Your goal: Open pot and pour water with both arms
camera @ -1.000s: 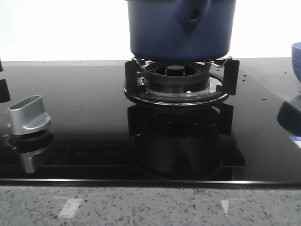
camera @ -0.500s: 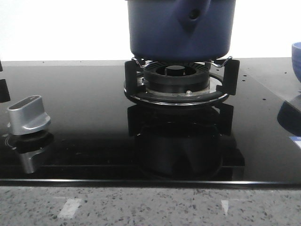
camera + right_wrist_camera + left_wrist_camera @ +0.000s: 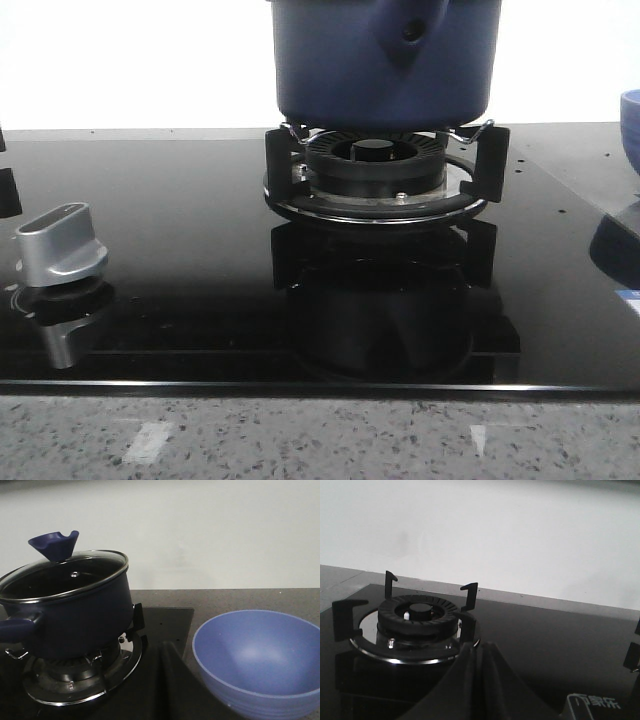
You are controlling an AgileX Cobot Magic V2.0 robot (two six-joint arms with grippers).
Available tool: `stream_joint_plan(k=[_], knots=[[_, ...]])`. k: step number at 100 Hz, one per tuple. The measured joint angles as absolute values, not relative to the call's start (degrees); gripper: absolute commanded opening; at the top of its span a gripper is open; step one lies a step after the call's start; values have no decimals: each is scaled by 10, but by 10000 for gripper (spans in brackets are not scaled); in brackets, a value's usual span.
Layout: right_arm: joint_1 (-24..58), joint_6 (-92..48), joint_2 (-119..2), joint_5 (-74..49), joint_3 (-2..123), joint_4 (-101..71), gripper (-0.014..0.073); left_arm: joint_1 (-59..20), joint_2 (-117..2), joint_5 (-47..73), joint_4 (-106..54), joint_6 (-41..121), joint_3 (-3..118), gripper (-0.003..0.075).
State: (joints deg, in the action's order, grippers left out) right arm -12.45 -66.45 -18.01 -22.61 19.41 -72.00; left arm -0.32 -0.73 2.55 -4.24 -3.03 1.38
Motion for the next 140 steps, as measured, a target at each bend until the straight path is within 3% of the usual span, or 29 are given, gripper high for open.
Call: stream_joint_plan(k=[71, 97, 140], knots=[[-124, -664, -179, -226, 194, -721, -47, -10, 2, 33, -71, -32, -1, -20], [-43, -664, -165, -207, 193, -722, -47, -10, 2, 33, -71, -32, -1, -20], [-41, -664, -165, -192, 193, -722, -47, -10, 2, 33, -71, -32, -1, -20]])
